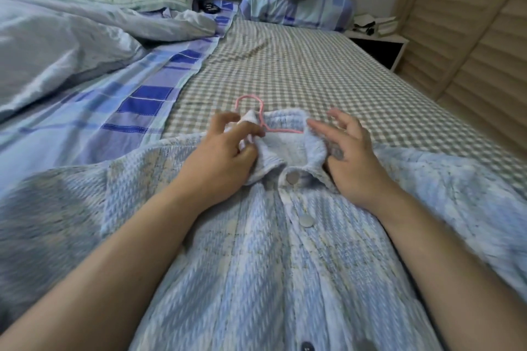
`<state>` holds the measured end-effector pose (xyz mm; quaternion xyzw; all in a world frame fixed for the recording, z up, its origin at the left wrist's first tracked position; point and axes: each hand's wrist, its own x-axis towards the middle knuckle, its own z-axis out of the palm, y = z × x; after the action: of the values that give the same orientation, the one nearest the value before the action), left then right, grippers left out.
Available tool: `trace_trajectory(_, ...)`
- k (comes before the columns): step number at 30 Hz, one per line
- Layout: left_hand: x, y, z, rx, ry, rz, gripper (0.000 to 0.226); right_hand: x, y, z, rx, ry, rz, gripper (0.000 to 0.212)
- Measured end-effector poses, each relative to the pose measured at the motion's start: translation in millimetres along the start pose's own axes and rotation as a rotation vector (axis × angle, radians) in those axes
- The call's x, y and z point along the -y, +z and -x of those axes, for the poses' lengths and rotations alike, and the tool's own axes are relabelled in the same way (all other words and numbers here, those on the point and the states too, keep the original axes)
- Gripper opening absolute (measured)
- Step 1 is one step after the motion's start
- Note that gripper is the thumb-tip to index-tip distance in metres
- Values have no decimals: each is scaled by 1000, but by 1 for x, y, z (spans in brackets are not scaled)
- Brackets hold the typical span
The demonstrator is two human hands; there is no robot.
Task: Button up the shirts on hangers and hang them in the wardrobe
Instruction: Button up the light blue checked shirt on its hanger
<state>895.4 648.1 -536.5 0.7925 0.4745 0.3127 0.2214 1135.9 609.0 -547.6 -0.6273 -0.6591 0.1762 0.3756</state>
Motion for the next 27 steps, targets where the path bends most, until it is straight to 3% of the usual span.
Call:
trace_trajectory(3,4,7,-1,124,28,-112,24,-3,1,-9,174,73,258,50)
trace_trajectory(7,-8,-1,-33,179,-91,-302,28,23,-17,-28,337,49,732,25)
trace_trajectory(8,-18,-11,-47,135,-117,-350,27,32,-25,-37,278,24,806,24)
trace_trajectory(10,-43,-31,-74,-14,-135,-412,27,47,-44,-67,-45,30,906,30)
trace_trajectory(12,-55,-34,-88,-155,-116,-469,31,49,-52,-90,-286,70,897,33)
trace_trajectory(13,-53,-24,-86,-176,-97,-516,32,43,-46,-92,-268,83,880,31)
trace_trajectory(16,-14,31,-52,-48,-95,-634,37,-4,0,-64,-14,92,860,30)
trace_trajectory(18,10,50,-42,-42,-144,-577,40,-32,14,-49,15,167,727,30)
trace_trajectory(23,16,39,-59,28,-222,-401,53,-34,8,-64,-65,220,513,35)
trace_trajectory(27,-7,18,-62,241,-421,-301,66,-13,-9,-60,219,344,530,48)
